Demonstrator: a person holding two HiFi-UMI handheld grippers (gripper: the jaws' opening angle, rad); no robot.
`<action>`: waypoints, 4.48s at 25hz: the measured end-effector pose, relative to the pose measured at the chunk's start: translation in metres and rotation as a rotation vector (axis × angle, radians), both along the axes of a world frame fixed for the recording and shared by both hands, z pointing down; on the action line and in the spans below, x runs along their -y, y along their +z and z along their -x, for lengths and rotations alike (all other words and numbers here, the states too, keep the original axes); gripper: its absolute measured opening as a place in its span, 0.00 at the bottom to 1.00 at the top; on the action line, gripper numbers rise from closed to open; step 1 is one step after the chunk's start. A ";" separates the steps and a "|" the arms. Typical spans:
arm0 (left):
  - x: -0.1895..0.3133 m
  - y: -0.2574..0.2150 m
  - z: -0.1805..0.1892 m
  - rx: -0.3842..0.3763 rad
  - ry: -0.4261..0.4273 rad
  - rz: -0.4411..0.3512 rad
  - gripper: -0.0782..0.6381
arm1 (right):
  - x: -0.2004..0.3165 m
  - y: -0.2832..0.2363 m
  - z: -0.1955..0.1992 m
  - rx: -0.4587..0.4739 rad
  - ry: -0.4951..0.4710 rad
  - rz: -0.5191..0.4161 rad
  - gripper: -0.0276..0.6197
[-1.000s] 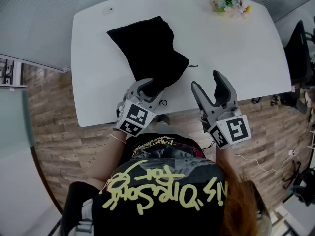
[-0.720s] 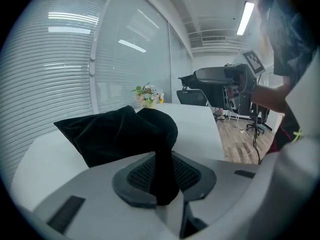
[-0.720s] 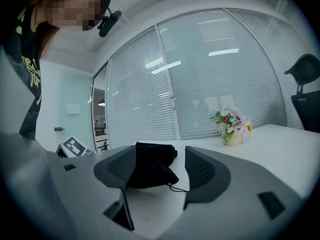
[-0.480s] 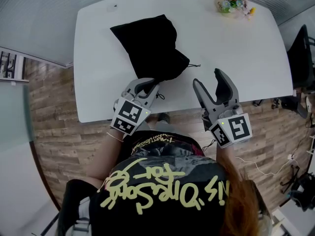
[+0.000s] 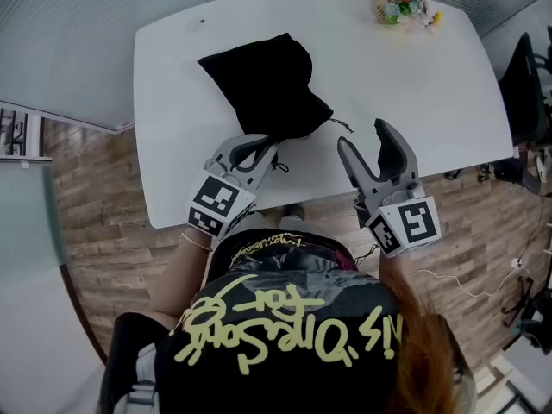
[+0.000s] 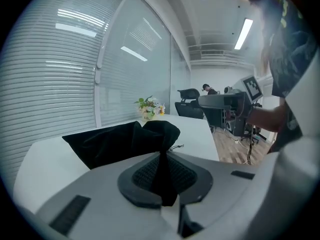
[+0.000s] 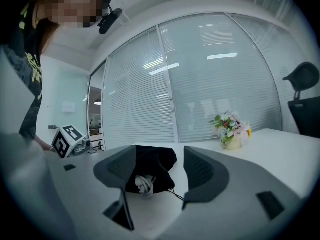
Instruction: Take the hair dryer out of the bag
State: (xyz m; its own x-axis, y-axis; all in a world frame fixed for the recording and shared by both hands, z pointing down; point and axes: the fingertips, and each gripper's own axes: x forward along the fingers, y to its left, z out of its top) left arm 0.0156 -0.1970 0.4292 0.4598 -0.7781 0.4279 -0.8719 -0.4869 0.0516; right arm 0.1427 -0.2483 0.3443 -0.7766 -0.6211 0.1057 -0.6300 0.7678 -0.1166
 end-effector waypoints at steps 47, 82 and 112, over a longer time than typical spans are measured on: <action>0.094 0.023 0.095 -0.188 -0.016 0.060 0.13 | -0.026 0.056 0.119 -0.361 -0.006 -0.085 0.26; 0.071 0.001 0.094 -0.300 0.068 -0.017 0.13 | 0.043 0.160 0.164 -0.719 -0.070 0.258 0.50; 0.065 0.017 0.107 -0.153 -0.036 0.023 0.14 | 0.039 0.143 0.168 -0.541 -0.104 0.361 0.47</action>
State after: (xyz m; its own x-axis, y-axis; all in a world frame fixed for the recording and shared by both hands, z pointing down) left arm -0.0914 -0.2624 0.4463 0.4933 -0.7859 0.3728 -0.8697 -0.4528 0.1963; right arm -0.0251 -0.2873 0.4870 -0.6094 -0.3979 0.6858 -0.5967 0.7997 -0.0663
